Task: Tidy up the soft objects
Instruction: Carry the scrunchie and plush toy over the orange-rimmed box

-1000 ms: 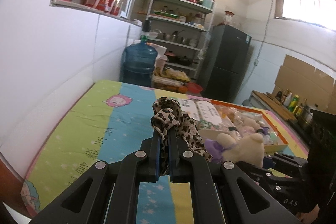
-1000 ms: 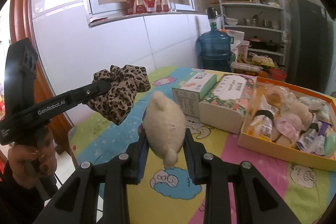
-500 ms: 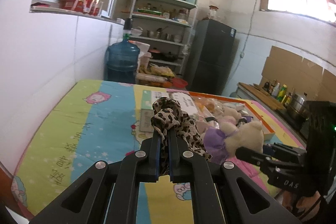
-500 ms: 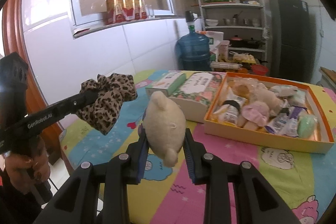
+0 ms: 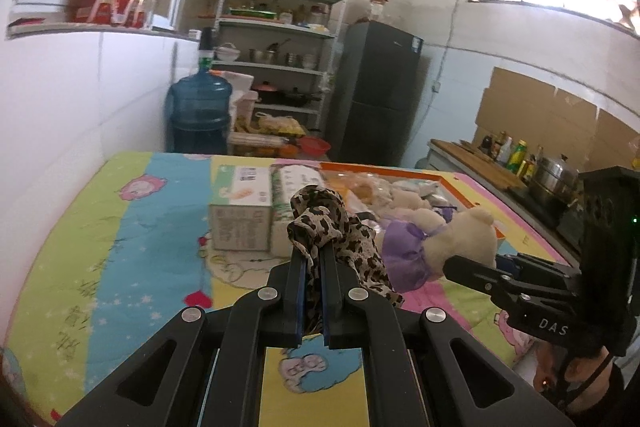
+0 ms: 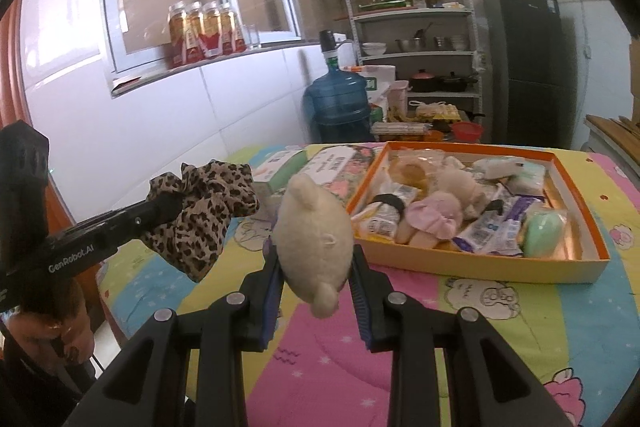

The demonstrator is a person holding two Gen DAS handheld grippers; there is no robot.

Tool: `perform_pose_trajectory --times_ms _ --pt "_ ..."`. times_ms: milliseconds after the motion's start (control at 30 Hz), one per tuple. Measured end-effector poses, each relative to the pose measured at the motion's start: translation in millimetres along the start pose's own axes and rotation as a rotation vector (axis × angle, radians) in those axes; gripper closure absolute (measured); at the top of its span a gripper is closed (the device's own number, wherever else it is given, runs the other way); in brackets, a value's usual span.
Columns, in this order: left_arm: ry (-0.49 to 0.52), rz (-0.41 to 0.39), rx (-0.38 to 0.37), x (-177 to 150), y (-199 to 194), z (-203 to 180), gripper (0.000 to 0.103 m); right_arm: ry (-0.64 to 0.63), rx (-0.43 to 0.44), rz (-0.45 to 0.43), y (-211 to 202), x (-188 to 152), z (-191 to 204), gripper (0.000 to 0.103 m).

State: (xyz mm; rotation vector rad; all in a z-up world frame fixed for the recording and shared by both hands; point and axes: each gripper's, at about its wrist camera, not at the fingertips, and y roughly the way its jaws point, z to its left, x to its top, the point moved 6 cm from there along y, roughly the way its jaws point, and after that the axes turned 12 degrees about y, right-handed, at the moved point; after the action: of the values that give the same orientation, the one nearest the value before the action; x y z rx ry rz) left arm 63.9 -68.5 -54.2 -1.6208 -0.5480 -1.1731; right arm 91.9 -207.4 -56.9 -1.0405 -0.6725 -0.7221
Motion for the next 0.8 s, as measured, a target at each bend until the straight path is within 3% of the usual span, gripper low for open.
perform_pose_trajectory --times_ms 800 --pt "0.081 0.016 -0.141 54.3 91.4 -73.8 0.098 0.117 -0.122 -0.093 -17.1 39.4 -107.3 0.071"
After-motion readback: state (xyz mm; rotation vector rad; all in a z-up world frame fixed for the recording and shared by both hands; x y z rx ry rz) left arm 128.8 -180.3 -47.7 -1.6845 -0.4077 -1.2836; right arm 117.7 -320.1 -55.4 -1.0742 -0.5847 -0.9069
